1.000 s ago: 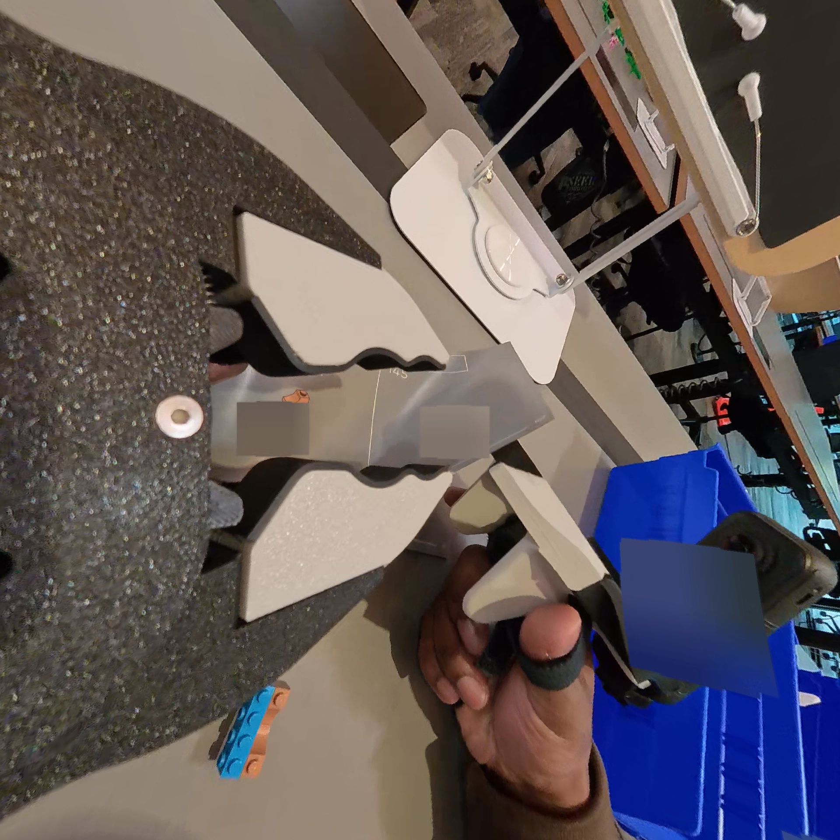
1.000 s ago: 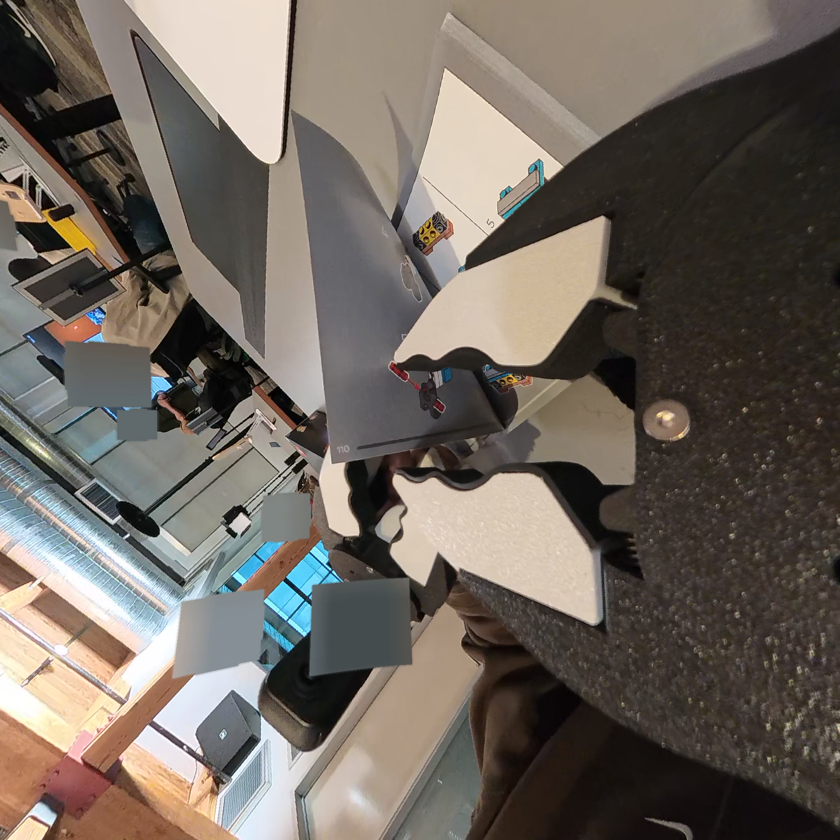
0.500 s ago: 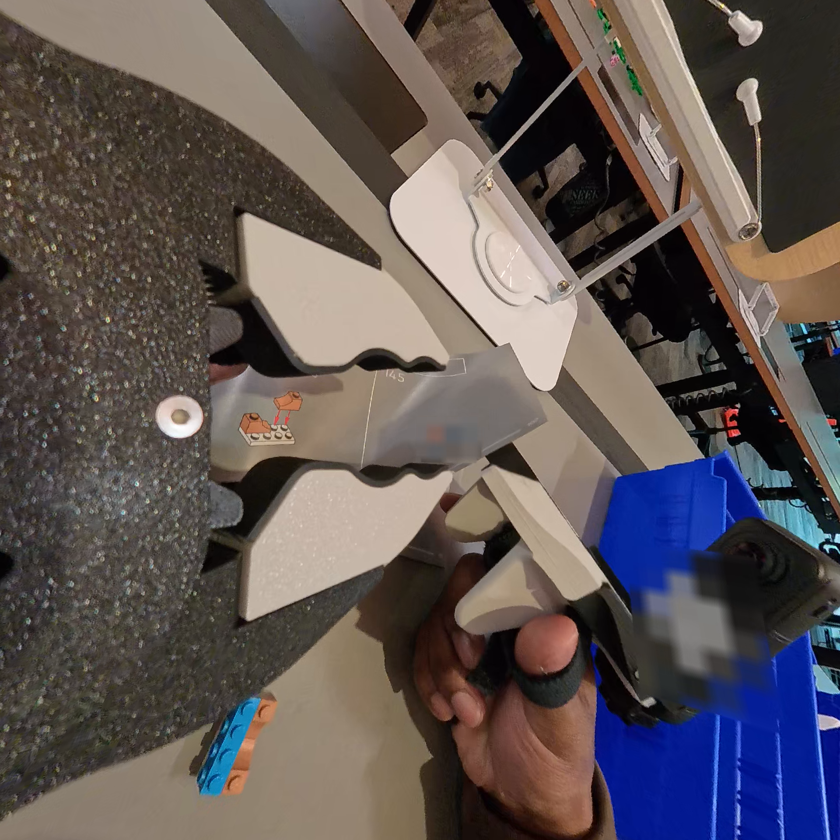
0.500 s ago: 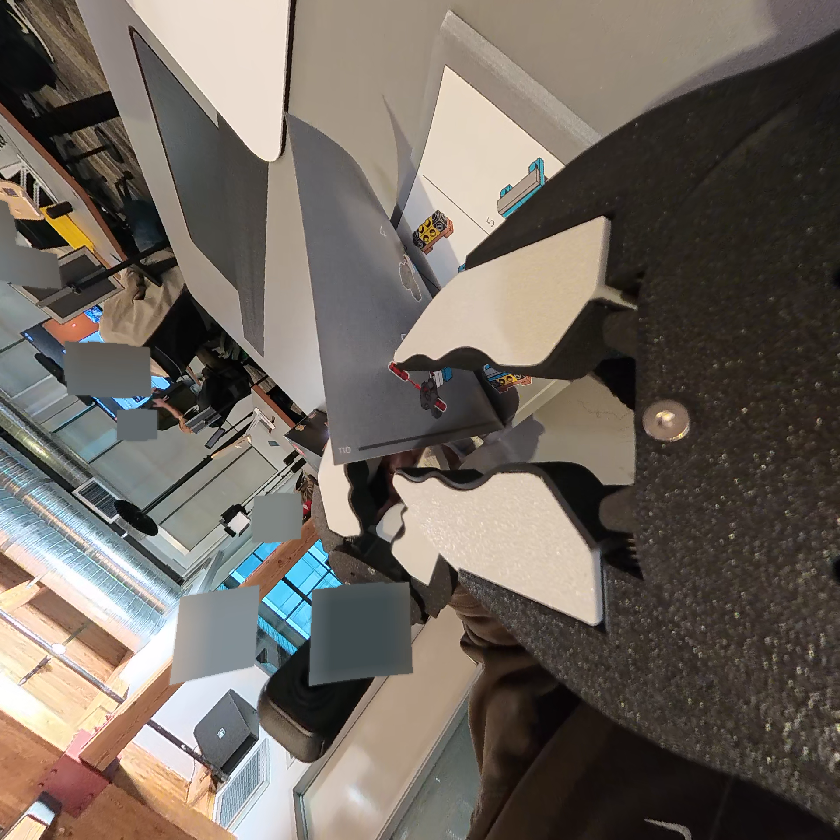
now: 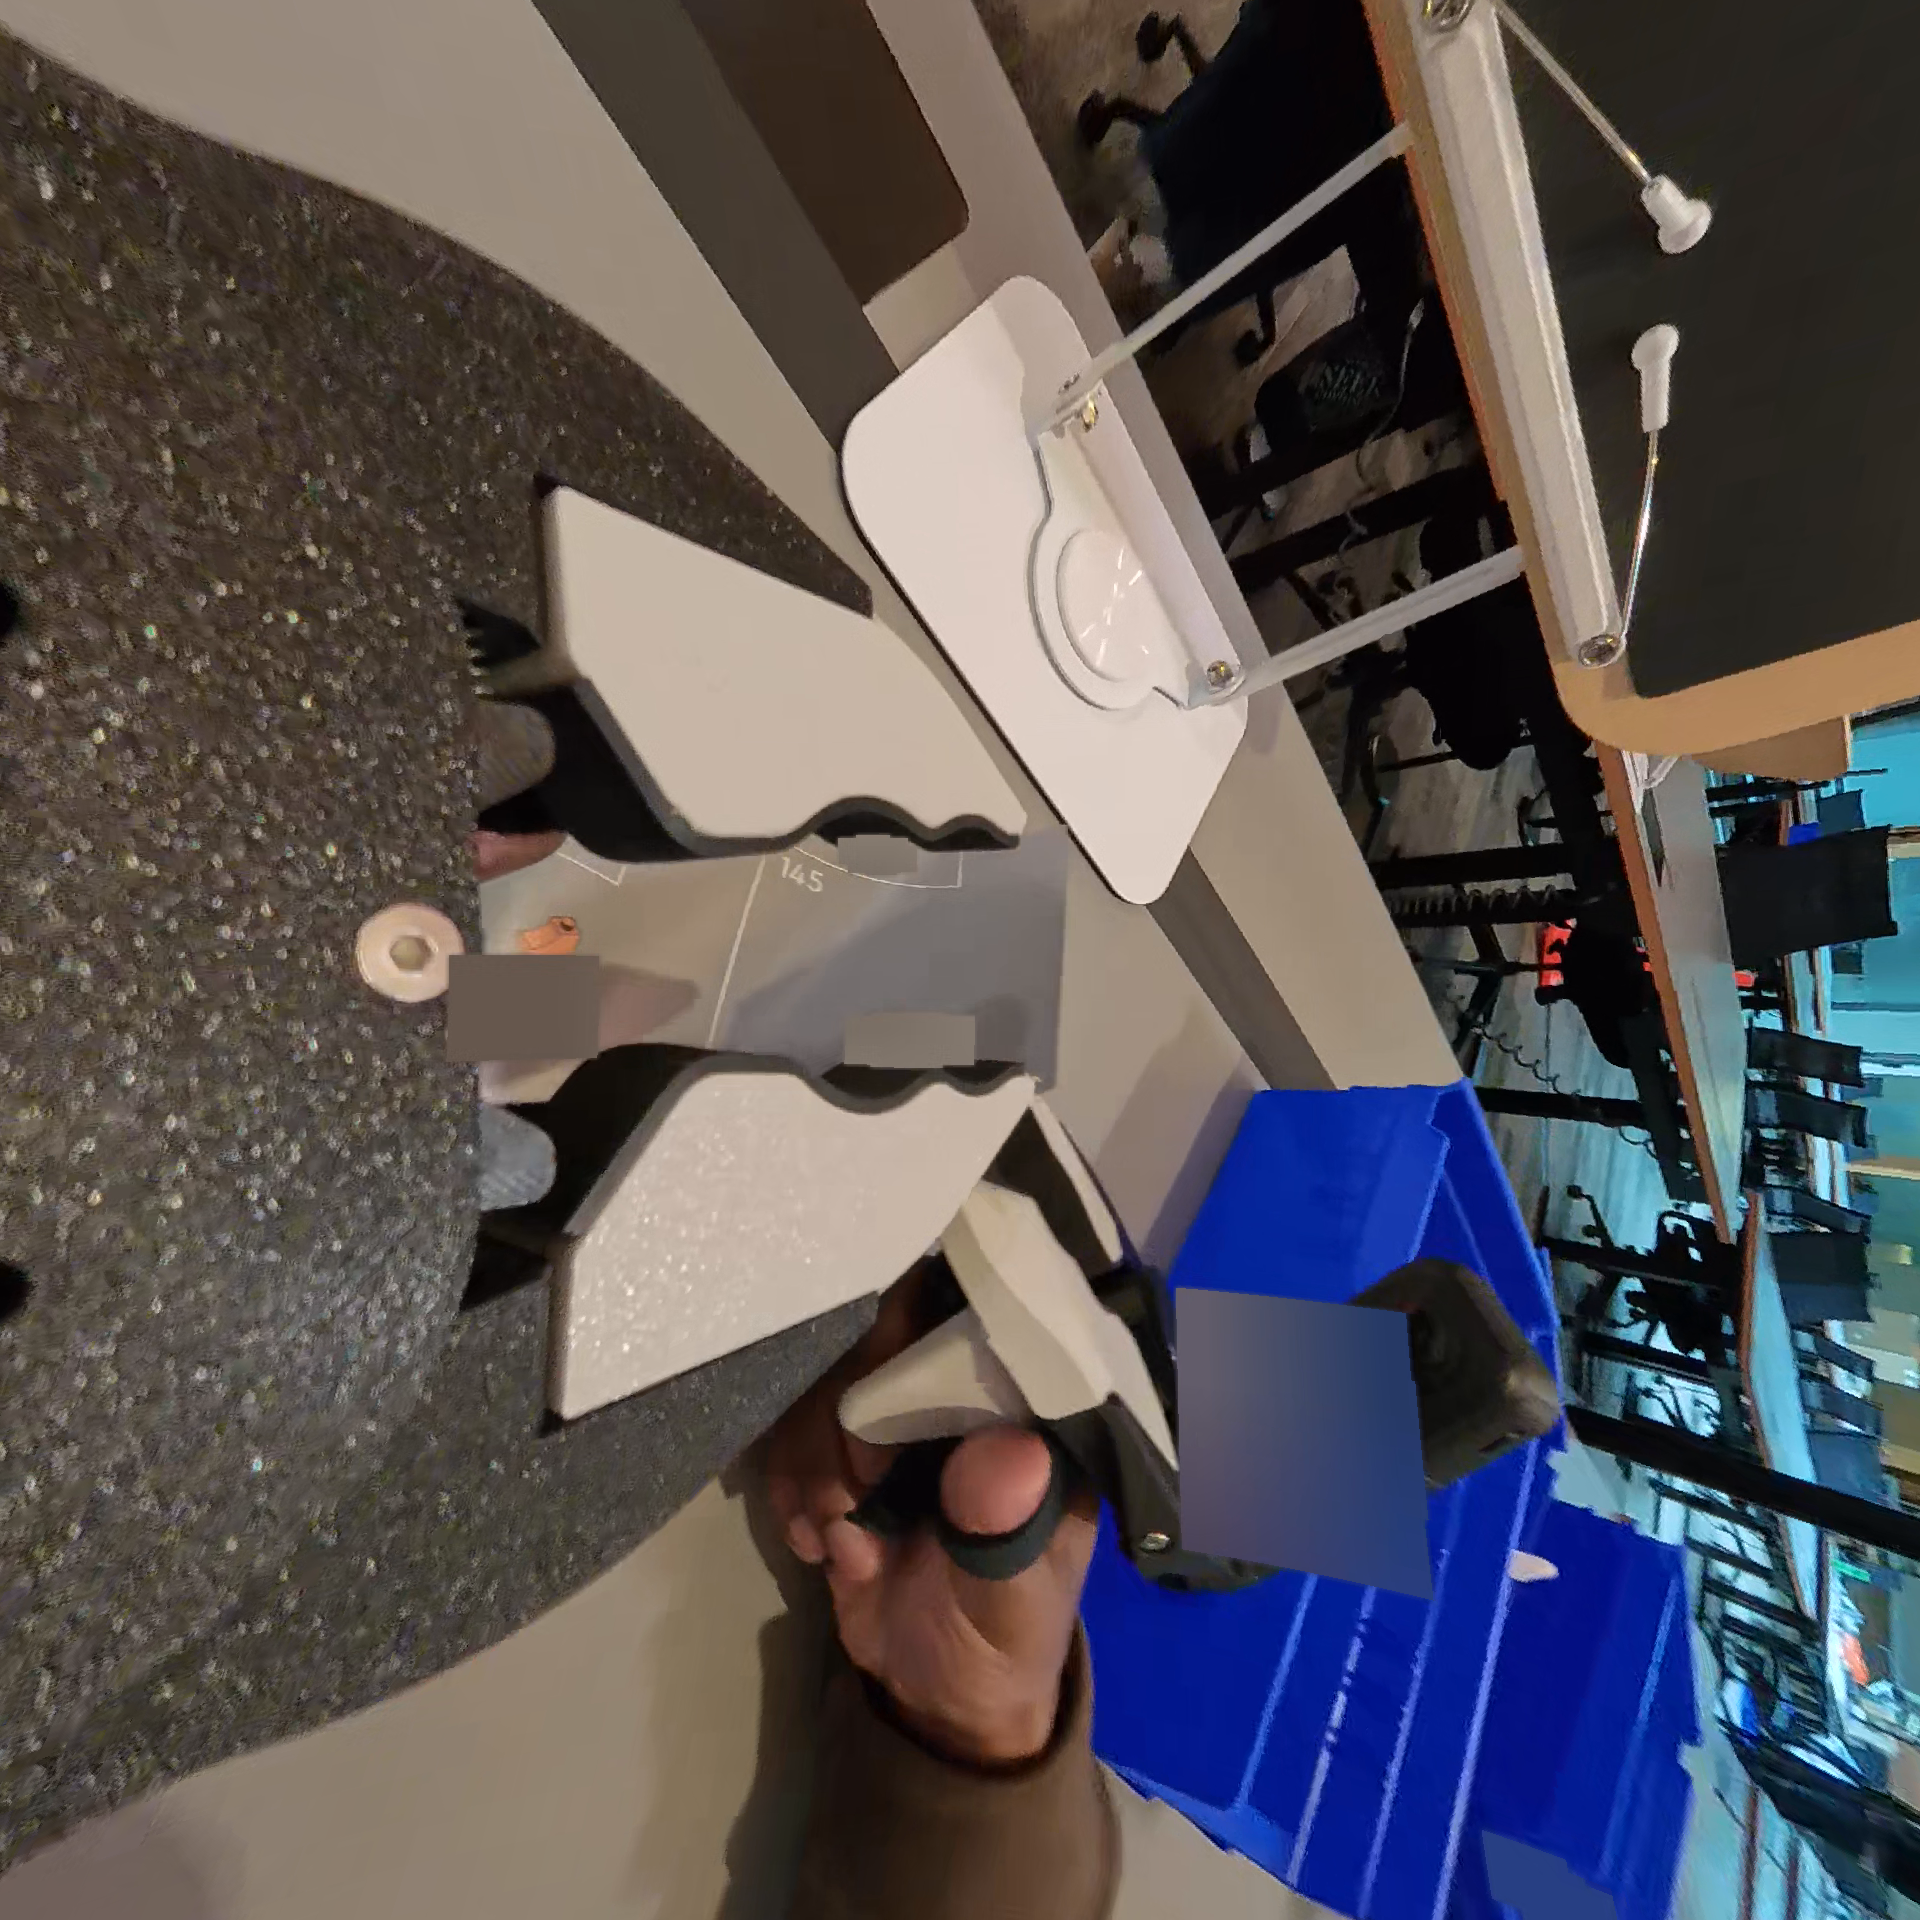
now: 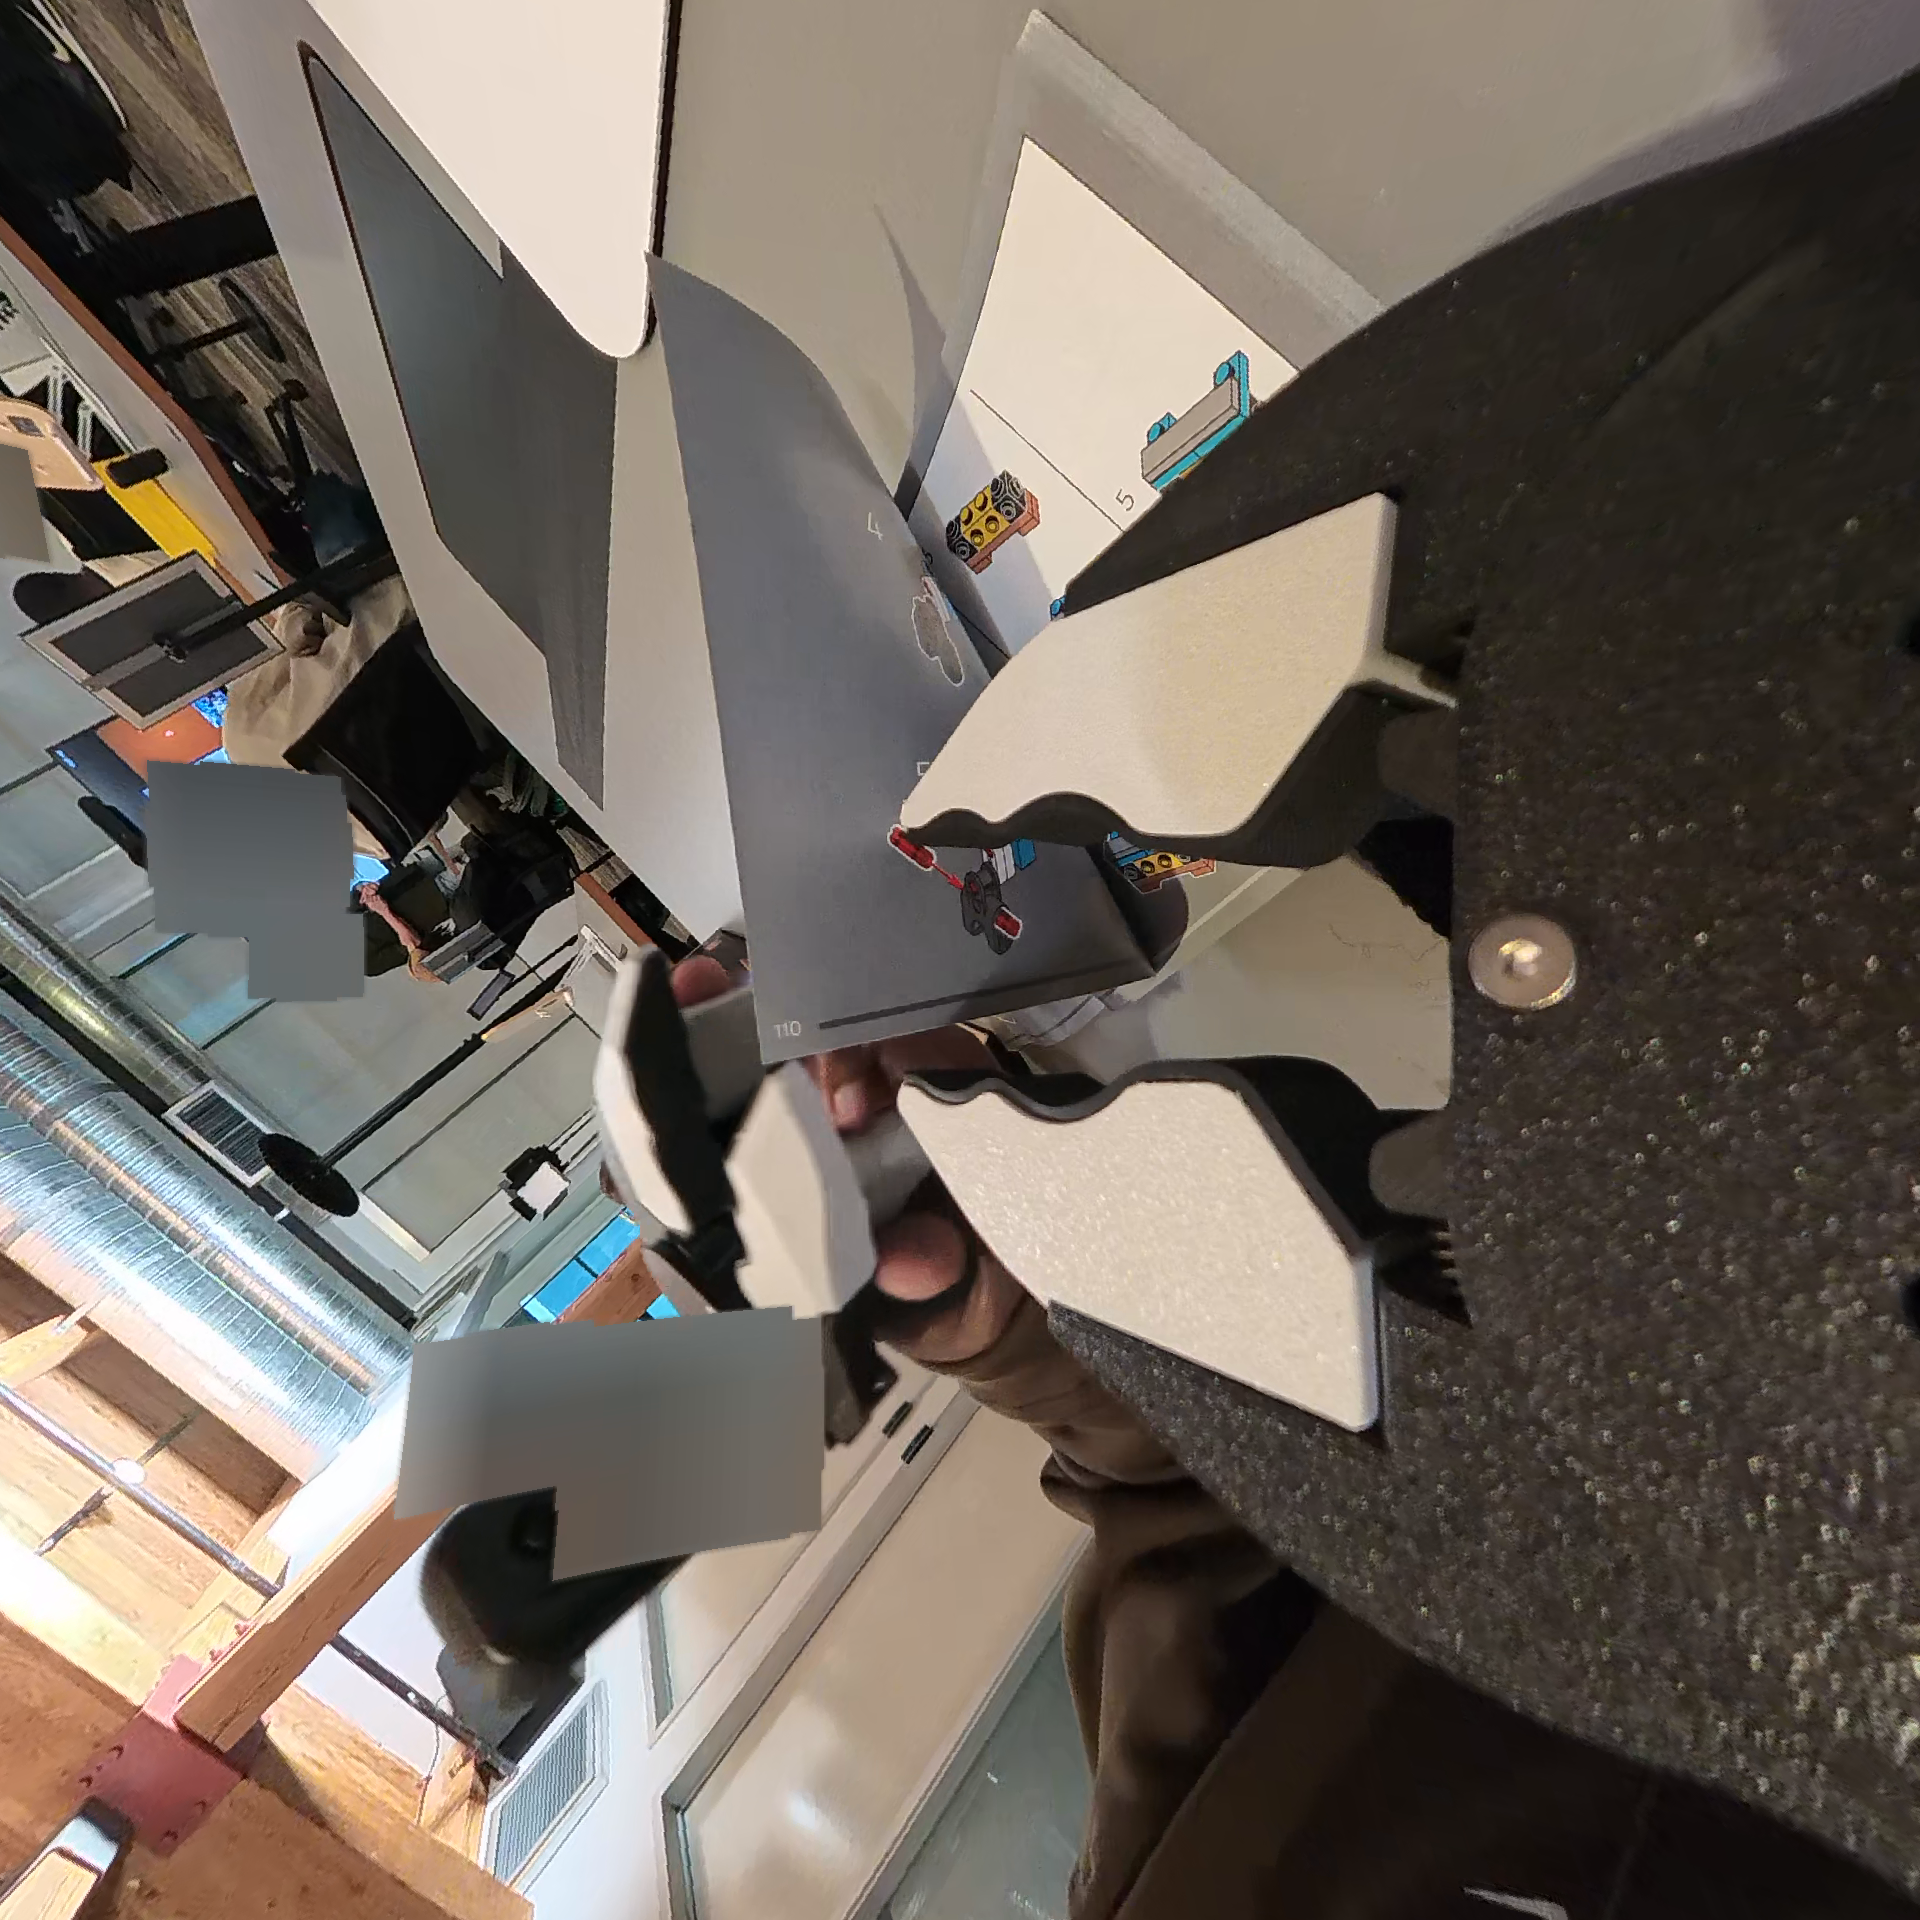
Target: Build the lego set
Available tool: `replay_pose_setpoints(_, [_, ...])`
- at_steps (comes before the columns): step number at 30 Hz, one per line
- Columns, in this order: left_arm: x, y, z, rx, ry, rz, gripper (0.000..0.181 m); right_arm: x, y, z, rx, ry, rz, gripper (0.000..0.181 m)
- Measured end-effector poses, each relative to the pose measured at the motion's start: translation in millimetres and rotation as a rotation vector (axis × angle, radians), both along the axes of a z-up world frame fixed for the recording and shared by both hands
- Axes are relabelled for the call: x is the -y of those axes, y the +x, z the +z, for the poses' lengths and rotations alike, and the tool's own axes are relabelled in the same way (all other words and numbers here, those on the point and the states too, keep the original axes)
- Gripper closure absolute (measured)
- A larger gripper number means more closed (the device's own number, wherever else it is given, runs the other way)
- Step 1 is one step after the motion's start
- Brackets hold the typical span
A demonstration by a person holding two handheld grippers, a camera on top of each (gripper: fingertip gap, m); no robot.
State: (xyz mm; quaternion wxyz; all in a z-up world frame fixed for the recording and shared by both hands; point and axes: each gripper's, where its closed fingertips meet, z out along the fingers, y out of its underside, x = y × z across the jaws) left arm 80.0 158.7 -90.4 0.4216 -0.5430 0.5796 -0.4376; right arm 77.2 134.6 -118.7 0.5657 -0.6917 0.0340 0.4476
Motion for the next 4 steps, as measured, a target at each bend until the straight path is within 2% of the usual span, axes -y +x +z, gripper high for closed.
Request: replay_pose_setpoints(4, [2.0, 5.5, 0.3, 0.007, -0.069, -0.025, 0.142, 0.3, -0.2, 0.2, 0.001, 0.002, 0.0, 0.14])
